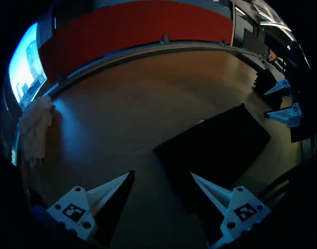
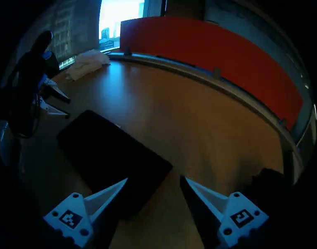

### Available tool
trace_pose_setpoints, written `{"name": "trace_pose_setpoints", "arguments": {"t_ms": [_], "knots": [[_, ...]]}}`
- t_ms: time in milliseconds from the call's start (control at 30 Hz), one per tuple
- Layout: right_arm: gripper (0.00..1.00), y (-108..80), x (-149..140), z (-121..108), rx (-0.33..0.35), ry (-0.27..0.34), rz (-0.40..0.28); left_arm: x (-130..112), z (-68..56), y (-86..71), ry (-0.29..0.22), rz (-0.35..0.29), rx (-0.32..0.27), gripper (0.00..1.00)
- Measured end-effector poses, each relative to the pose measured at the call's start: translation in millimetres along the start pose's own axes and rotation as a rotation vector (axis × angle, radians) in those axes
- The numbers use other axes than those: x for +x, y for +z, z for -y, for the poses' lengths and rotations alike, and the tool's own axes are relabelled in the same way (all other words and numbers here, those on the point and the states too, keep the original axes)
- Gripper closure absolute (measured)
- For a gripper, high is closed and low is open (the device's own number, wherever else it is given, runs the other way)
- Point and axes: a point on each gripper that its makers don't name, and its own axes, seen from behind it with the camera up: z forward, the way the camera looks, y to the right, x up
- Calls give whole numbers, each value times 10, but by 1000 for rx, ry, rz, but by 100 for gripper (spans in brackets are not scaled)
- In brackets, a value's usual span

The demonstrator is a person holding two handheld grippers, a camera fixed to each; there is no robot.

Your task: Fold towel

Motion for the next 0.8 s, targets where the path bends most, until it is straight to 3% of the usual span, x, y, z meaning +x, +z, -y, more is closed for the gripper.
{"name": "trace_pose_setpoints", "arguments": {"t_ms": [467, 800], "knots": [[14, -352, -230, 199, -6, 6, -5, -287, -170, -272, -41, 0, -4, 12], [14, -361, -270, 185, -2, 13, -3, -334, -152, -330, -68, -3, 11, 12]]}}
